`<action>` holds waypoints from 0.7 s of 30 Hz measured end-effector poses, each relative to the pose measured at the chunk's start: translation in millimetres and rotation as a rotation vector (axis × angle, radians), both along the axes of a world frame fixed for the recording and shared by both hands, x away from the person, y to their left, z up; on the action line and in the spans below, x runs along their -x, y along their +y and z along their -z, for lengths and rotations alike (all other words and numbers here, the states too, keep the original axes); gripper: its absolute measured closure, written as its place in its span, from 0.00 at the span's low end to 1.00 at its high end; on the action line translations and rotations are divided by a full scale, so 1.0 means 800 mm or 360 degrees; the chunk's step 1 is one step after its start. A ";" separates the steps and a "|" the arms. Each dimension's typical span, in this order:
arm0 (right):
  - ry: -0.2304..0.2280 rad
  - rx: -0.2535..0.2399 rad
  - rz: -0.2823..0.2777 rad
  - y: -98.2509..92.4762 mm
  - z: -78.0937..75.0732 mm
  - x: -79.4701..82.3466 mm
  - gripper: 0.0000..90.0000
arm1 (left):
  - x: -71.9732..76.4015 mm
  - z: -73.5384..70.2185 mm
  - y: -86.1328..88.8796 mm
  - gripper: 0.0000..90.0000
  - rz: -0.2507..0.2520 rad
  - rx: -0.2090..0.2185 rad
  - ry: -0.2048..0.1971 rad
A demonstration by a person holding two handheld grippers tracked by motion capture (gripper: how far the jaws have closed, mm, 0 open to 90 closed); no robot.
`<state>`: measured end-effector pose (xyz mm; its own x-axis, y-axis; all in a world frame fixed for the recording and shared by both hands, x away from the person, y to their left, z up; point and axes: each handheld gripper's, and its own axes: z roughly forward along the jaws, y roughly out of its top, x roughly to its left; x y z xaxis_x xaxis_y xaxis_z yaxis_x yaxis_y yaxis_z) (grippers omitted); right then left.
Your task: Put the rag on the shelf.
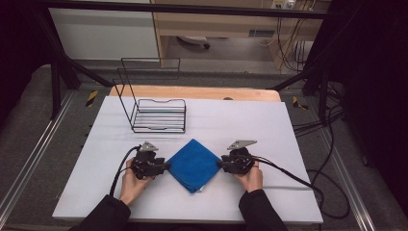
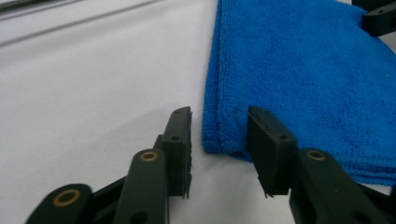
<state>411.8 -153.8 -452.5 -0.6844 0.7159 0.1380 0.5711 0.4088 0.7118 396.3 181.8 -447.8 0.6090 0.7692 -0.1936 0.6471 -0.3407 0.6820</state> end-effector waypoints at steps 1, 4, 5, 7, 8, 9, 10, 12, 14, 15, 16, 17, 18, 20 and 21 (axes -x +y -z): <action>0.0001 -0.0003 0.0005 0.000 0.000 0.000 0.71 | 0.000 0.000 -0.001 0.70 0.0000 0.0001 -0.0003; 0.0008 -0.0006 0.0010 0.001 0.000 0.000 0.72 | 0.000 0.001 -0.003 0.76 0.0010 0.0011 0.0015; 0.0013 -0.0010 0.0012 0.001 0.000 0.000 0.73 | 0.000 0.001 -0.003 0.79 0.0013 0.0022 0.0028; 0.0048 -0.0032 0.0006 0.001 0.000 0.000 0.82 | -0.001 0.001 -0.003 0.87 0.0021 0.0051 0.0063; 0.0068 -0.0046 0.0000 0.001 0.000 0.000 0.88 | -0.001 0.000 -0.004 0.90 0.0018 0.0051 0.0075; 0.0094 -0.0070 0.0007 0.002 0.000 0.000 0.89 | -0.001 0.000 -0.003 0.91 0.0020 0.0051 0.0081; 0.0107 -0.0078 0.0011 0.003 0.000 0.000 0.92 | -0.001 -0.001 -0.003 0.92 0.0020 0.0052 0.0084; 0.0118 -0.0079 0.0024 0.003 -0.002 0.000 0.95 | -0.001 -0.002 -0.001 0.93 0.0019 0.0066 0.0089; 0.0113 -0.0061 0.0026 0.006 -0.006 0.003 0.96 | 0.001 -0.007 0.002 0.94 0.0012 0.0086 0.0082; 0.0104 -0.0047 0.0021 0.008 -0.009 0.005 0.96 | 0.002 -0.011 0.005 0.94 0.0013 0.0100 0.0078; 0.0104 -0.0041 0.0009 0.010 -0.012 0.007 0.96 | 0.002 -0.014 0.007 0.94 0.0013 0.0111 0.0076; 0.0105 -0.0046 0.0007 0.012 -0.015 0.010 0.97 | 0.004 -0.020 0.011 0.94 0.0012 0.0131 0.0073; 0.0102 -0.0050 -0.0004 0.014 -0.020 0.014 0.97 | 0.005 -0.025 0.015 0.94 0.0009 0.0156 0.0069; 0.0105 -0.0079 -0.0007 0.017 -0.028 0.020 0.97 | 0.008 -0.037 0.024 0.94 0.0001 0.0181 0.0063; 0.0112 -0.0107 -0.0016 0.019 -0.033 0.026 0.97 | 0.010 -0.044 0.029 0.94 -0.0005 0.0185 0.0059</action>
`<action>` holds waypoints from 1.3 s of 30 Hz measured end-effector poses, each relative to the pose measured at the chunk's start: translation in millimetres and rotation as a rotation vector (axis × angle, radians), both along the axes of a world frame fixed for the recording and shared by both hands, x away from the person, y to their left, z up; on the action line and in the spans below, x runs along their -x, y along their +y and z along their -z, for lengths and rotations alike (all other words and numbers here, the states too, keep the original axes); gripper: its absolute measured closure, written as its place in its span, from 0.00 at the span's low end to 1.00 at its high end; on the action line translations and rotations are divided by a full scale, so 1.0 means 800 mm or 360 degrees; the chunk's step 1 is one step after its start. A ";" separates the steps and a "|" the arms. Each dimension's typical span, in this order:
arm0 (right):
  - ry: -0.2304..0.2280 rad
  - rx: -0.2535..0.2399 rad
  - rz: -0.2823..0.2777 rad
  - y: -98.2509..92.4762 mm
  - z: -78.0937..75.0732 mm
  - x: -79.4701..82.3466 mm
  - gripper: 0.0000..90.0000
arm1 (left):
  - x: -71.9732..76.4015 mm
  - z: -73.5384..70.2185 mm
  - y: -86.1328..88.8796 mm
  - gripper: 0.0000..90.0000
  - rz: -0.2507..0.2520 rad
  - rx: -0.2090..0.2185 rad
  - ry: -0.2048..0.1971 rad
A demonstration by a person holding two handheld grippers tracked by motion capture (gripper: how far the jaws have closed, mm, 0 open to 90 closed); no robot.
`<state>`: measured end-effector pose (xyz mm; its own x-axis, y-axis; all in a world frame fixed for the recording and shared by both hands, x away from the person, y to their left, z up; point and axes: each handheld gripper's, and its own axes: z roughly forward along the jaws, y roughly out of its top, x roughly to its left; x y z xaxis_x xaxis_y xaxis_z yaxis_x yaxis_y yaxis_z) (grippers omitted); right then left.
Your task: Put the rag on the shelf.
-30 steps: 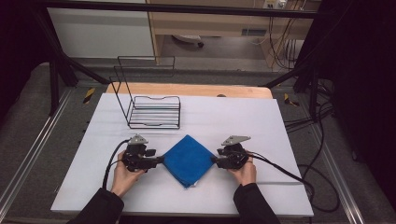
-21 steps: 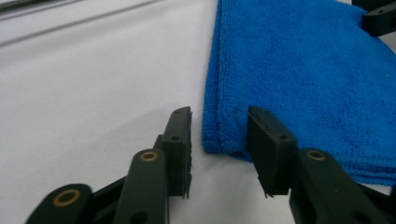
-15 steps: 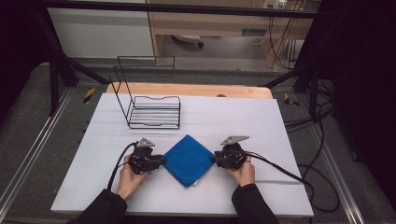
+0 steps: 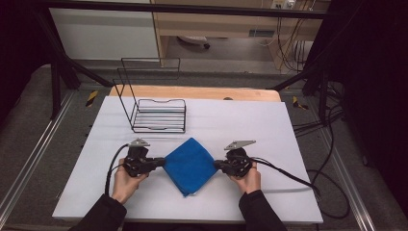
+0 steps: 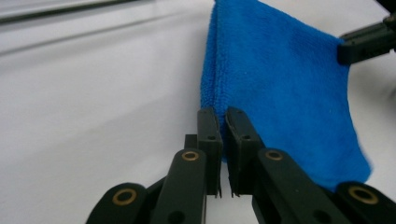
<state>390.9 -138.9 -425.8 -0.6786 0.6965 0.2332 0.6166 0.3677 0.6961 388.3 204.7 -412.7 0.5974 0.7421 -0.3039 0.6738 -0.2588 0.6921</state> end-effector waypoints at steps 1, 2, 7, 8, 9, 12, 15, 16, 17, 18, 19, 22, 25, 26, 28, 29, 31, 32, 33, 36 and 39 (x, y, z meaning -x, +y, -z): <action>0.0000 -0.0022 -0.0002 0.002 -0.004 0.005 0.97 | 0.001 -0.004 0.004 0.94 -0.0004 0.0006 0.0000; 0.0010 -0.0035 -0.0001 0.003 -0.006 0.009 0.97 | 0.001 -0.010 0.010 0.94 -0.0015 0.0015 -0.0005; 0.0010 -0.0125 0.0001 0.022 -0.019 0.033 0.97 | 0.002 -0.033 0.029 0.94 -0.0040 -0.0019 -0.0011; 0.0017 -0.0135 0.0004 0.026 -0.018 0.036 0.97 | 0.001 -0.036 0.031 0.94 -0.0046 -0.0055 -0.0022; 0.0028 -0.0147 0.0009 0.033 -0.015 0.041 0.97 | -0.001 -0.037 0.031 0.94 -0.0053 -0.0086 -0.0031; 0.0037 -0.0156 0.0039 0.051 -0.004 0.053 0.97 | -0.011 -0.034 0.027 0.94 -0.0076 -0.0169 -0.0024; 0.0002 -0.0166 0.0147 0.061 0.002 0.059 0.96 | -0.027 -0.020 0.019 0.94 -0.0095 -0.0231 0.0001; -0.0010 -0.0167 0.0184 0.062 0.004 0.060 0.96 | -0.031 -0.017 0.017 0.93 -0.0103 -0.0229 0.0006; -0.0017 -0.0159 0.0210 0.062 0.004 0.061 0.96 | -0.038 -0.010 0.015 0.93 -0.0108 -0.0217 0.0015; -0.0029 -0.0135 0.0237 0.062 0.007 0.061 0.95 | -0.043 -0.005 0.012 0.93 -0.0113 -0.0206 0.0020; -0.0021 -0.0104 0.0245 0.063 0.010 0.061 0.95 | -0.046 -0.001 0.010 0.93 -0.0111 -0.0203 0.0030; 0.0027 -0.0013 0.0217 0.066 0.025 0.060 0.90 | -0.053 0.015 -0.001 0.91 -0.0129 -0.0230 0.0020; -0.0017 0.0036 0.0149 0.065 0.029 0.058 0.75 | -0.048 0.017 0.000 0.79 -0.0156 -0.0214 -0.0031; -0.0041 0.0039 0.0132 0.063 0.026 0.057 0.67 | -0.044 0.015 0.003 0.71 -0.0173 -0.0205 -0.0047; -0.0125 0.0006 0.0092 0.058 0.018 0.055 0.59 | -0.034 0.010 0.008 0.59 -0.0191 -0.0211 -0.0089; -0.0141 -0.0006 0.0083 0.056 0.015 0.053 0.53 | -0.027 0.006 0.011 0.52 -0.0194 -0.0208 -0.0103; -0.0172 -0.0019 0.0056 0.052 0.010 0.044 0.47 | -0.009 0.002 0.018 0.42 -0.0174 -0.0170 -0.0098; -0.0193 0.0000 0.0046 0.050 0.009 0.038 0.45 | -0.002 0.002 0.019 0.40 -0.0172 -0.0165 -0.0096; -0.0203 0.0021 0.0043 0.049 0.009 0.033 0.46 | 0.009 0.004 0.018 0.39 -0.0166 -0.0168 -0.0087; -0.0184 0.0055 0.0036 0.048 0.014 0.017 0.53 | 0.033 0.015 0.011 0.36 -0.0098 -0.0170 -0.0014; -0.0112 0.0046 0.0039 0.044 0.025 0.012 0.61 | 0.052 0.027 0.001 0.36 -0.0041 -0.0180 0.0044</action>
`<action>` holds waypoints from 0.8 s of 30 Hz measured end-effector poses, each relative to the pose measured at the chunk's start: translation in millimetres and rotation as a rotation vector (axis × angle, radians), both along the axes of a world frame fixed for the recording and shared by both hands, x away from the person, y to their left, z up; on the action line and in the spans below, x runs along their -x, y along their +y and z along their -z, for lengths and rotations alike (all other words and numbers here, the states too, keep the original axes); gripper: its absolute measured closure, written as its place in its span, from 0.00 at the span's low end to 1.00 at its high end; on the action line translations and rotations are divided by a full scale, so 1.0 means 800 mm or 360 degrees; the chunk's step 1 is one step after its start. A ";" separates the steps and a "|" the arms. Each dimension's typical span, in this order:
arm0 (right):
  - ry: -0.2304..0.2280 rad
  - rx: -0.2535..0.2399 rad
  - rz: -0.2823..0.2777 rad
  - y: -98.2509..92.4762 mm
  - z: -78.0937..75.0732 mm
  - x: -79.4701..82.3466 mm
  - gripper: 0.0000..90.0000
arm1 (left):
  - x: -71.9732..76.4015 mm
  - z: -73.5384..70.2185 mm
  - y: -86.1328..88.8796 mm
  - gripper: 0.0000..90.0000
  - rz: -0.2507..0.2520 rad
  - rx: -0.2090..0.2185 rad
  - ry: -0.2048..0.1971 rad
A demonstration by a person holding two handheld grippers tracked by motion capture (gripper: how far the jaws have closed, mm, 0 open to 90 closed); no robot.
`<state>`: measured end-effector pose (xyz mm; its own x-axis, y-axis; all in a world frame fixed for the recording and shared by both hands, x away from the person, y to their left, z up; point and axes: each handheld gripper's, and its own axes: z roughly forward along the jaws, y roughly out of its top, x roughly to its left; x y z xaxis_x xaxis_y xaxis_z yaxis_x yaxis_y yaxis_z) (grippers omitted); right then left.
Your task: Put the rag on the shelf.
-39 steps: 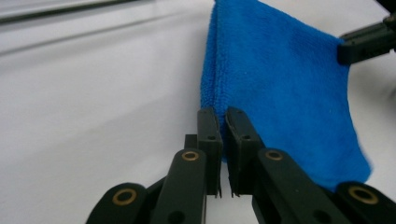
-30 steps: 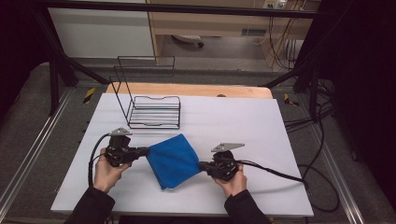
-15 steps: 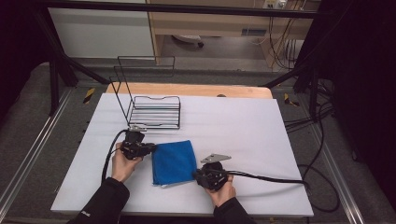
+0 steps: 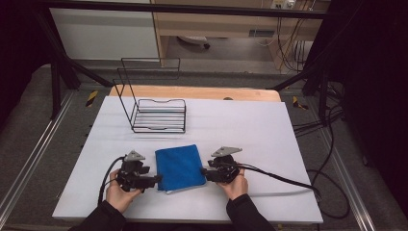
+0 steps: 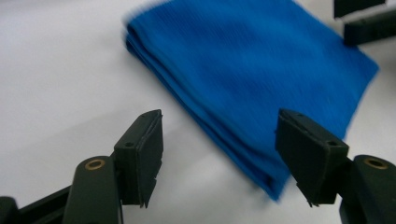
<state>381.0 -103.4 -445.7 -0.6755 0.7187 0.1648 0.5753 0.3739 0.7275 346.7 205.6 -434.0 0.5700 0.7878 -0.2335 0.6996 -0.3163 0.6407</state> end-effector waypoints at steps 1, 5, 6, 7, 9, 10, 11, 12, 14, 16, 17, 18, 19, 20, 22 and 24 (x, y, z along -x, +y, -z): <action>0.0016 0.0002 -0.0001 -0.001 0.003 0.001 0.62 | 0.004 0.003 -0.003 0.38 0.0014 0.0011 0.0020; 0.0015 0.0008 -0.0007 -0.006 0.006 0.007 0.68 | 0.011 0.009 -0.013 0.44 0.0027 0.0017 0.0026; 0.0017 0.0016 -0.0009 -0.006 0.007 0.007 0.70 | 0.012 0.010 -0.014 0.46 0.0023 0.0018 0.0037; 0.0025 0.0013 -0.0006 -0.005 0.008 0.008 0.71 | 0.012 0.012 -0.015 0.48 0.0020 0.0036 0.0045; 0.0009 0.0017 -0.0007 -0.004 0.011 0.010 0.72 | 0.014 0.013 -0.017 0.51 0.0014 0.0060 0.0046; 0.0014 0.0018 -0.0004 -0.004 0.010 0.010 0.73 | 0.015 0.014 -0.018 0.53 0.0013 0.0071 0.0045; 0.0010 0.0019 0.0002 -0.004 0.011 0.010 0.74 | 0.016 0.014 -0.020 0.54 0.0009 0.0060 0.0031; 0.0011 0.0020 0.0008 -0.004 0.011 0.011 0.75 | 0.018 0.015 -0.022 0.56 0.0003 0.0050 0.0017; 0.0026 0.0003 0.0014 -0.003 0.011 0.011 0.80 | 0.020 0.015 -0.026 0.61 -0.0009 0.0010 -0.0012; 0.0064 -0.0022 0.0018 -0.002 0.011 0.012 0.85 | 0.021 0.014 -0.030 0.68 -0.0019 -0.0012 -0.0007; 0.0076 -0.0034 0.0015 -0.001 0.011 0.012 0.86 | 0.021 0.014 -0.030 0.73 -0.0016 -0.0011 0.0007; 0.0090 -0.0037 0.0011 -0.001 0.011 0.012 0.89 | 0.020 0.015 -0.030 0.79 -0.0018 0.0005 0.0027; 0.0104 -0.0043 0.0013 -0.001 0.011 0.012 0.91 | 0.019 0.015 -0.030 0.83 -0.0011 0.0017 0.0043; 0.0112 -0.0046 0.0004 -0.001 0.011 0.012 0.94 | 0.017 0.015 -0.030 0.87 0.0000 0.0036 0.0070; 0.0129 -0.0066 0.0004 0.000 0.012 0.012 0.98 | 0.015 0.014 -0.029 0.90 0.0007 0.0049 0.0091; 0.0125 -0.0061 0.0003 0.001 0.010 0.012 1.00 | 0.014 0.014 -0.028 0.92 0.0016 0.0049 0.0095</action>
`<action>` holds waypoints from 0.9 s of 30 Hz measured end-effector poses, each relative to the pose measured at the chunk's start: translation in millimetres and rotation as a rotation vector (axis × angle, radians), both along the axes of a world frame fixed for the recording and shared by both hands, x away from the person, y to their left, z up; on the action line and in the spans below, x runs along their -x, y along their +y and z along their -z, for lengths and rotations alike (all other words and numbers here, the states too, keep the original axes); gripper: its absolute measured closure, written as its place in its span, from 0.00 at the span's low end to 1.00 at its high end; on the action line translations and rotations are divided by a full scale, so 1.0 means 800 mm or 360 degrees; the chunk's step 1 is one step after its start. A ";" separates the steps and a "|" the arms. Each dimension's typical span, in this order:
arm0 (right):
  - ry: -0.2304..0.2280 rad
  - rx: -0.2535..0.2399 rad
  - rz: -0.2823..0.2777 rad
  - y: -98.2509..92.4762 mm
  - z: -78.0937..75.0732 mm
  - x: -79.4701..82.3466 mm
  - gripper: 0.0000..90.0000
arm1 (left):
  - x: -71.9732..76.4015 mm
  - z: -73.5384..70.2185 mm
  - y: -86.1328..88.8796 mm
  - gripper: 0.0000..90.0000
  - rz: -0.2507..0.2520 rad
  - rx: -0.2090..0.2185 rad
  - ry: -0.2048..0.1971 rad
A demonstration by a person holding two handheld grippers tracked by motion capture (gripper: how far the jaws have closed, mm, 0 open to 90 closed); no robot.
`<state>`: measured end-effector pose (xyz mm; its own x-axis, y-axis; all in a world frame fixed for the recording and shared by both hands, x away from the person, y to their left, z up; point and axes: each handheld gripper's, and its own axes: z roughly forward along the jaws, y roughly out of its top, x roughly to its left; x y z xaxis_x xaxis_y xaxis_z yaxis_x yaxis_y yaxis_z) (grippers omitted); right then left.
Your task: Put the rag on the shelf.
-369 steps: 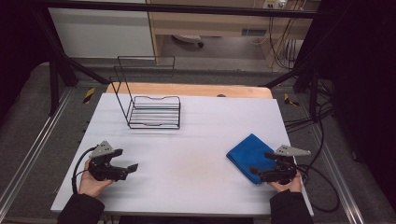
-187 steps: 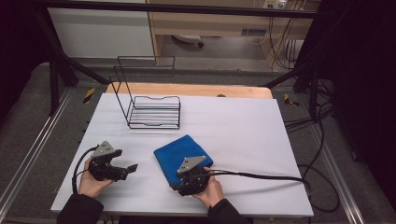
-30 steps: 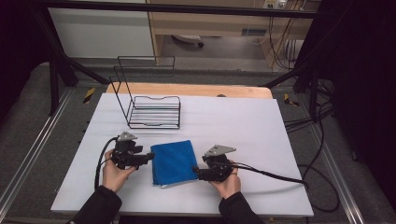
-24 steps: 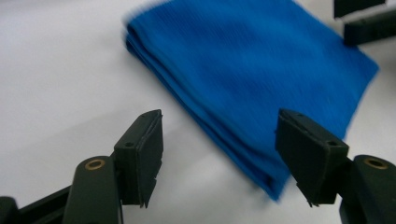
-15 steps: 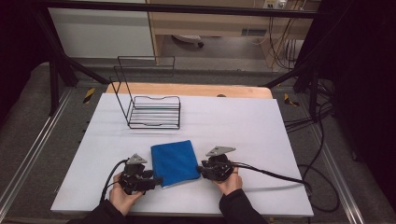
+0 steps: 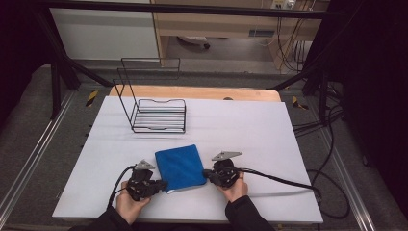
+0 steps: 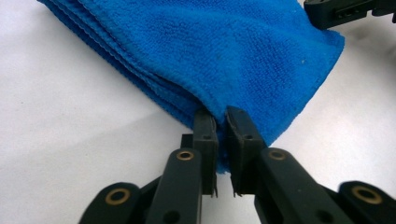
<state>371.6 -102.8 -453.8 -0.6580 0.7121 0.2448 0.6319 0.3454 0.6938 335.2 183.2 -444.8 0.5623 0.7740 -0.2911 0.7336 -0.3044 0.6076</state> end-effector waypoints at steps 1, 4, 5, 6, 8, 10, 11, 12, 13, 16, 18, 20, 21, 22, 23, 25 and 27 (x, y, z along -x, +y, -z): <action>-0.0001 -0.0003 0.0003 0.001 -0.001 0.001 1.00 | 0.000 -0.001 0.001 0.93 0.0011 -0.0009 -0.0001; -0.0006 -0.0025 -0.0012 0.002 -0.007 0.004 1.00 | 0.000 -0.008 0.009 0.94 0.0027 -0.0008 0.0007; -0.0003 -0.0049 -0.0025 0.003 -0.009 0.006 1.00 | 0.000 -0.011 0.013 0.94 0.0031 -0.0012 0.0010; 0.0007 -0.0082 -0.0032 0.004 -0.011 0.008 1.00 | -0.001 -0.014 0.018 0.94 0.0042 -0.0029 0.0009; 0.0037 -0.0123 -0.0027 0.005 -0.012 0.011 1.00 | -0.003 -0.016 0.027 0.94 0.0068 -0.0043 0.0031; 0.0060 -0.0120 -0.0031 0.009 -0.010 0.014 0.99 | -0.006 -0.016 0.031 0.94 0.0095 -0.0065 0.0053; 0.0061 -0.0107 -0.0037 0.013 -0.008 0.015 0.99 | -0.006 -0.016 0.032 0.93 0.0105 -0.0084 0.0045; 0.0062 -0.0087 -0.0037 0.017 -0.006 0.017 0.99 | -0.007 -0.017 0.033 0.93 0.0114 -0.0095 0.0036; 0.0063 -0.0072 -0.0035 0.019 -0.003 0.018 0.98 | -0.007 -0.017 0.033 0.93 0.0125 -0.0100 0.0029; 0.0035 -0.0051 -0.0035 0.021 0.000 0.018 0.91 | -0.006 -0.019 0.034 0.89 0.0150 -0.0094 -0.0014; -0.0006 -0.0034 -0.0047 0.019 -0.003 0.018 0.85 | -0.005 -0.021 0.037 0.83 0.0153 -0.0066 -0.0040; -0.0068 -0.0027 -0.0060 0.016 -0.008 0.018 0.77 | -0.006 -0.026 0.040 0.73 0.0147 -0.0031 -0.0073; -0.0097 -0.0023 -0.0071 0.014 -0.010 0.017 0.72 | -0.007 -0.028 0.043 0.68 0.0141 -0.0021 -0.0094; -0.0122 -0.0020 -0.0076 0.013 -0.012 0.016 0.66 | -0.009 -0.031 0.045 0.62 0.0133 -0.0010 -0.0120; -0.0144 -0.0013 -0.0087 0.011 -0.014 0.015 0.64 | -0.011 -0.033 0.047 0.57 0.0128 -0.0003 -0.0140; -0.0173 -0.0037 -0.0090 0.006 -0.018 0.013 0.54 | -0.017 -0.038 0.051 0.48 0.0104 -0.0004 -0.0183; -0.0183 -0.0067 -0.0090 0.001 -0.021 0.010 0.49 | -0.025 -0.042 0.053 0.41 0.0103 -0.0016 -0.0221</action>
